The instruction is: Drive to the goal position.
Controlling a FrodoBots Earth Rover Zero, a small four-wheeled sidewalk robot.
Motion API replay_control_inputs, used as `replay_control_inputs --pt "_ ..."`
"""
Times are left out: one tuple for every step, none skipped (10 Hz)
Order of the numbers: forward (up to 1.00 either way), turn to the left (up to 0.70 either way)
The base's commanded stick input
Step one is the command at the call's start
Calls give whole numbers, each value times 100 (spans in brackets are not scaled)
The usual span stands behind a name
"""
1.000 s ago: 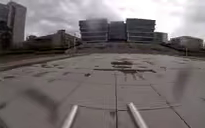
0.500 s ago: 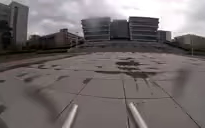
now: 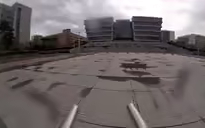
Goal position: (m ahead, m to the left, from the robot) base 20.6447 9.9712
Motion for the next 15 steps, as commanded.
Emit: replay_control_inputs --pt "100 0" --pt "100 0" --pt "100 0" --pt "100 0" --pt "100 0" --pt "100 0" --pt "100 0" --pt "100 0" --pt "100 0" --pt "100 0" --pt "100 0" --pt "100 0" --pt "100 0" --pt "100 0" --pt "100 0"
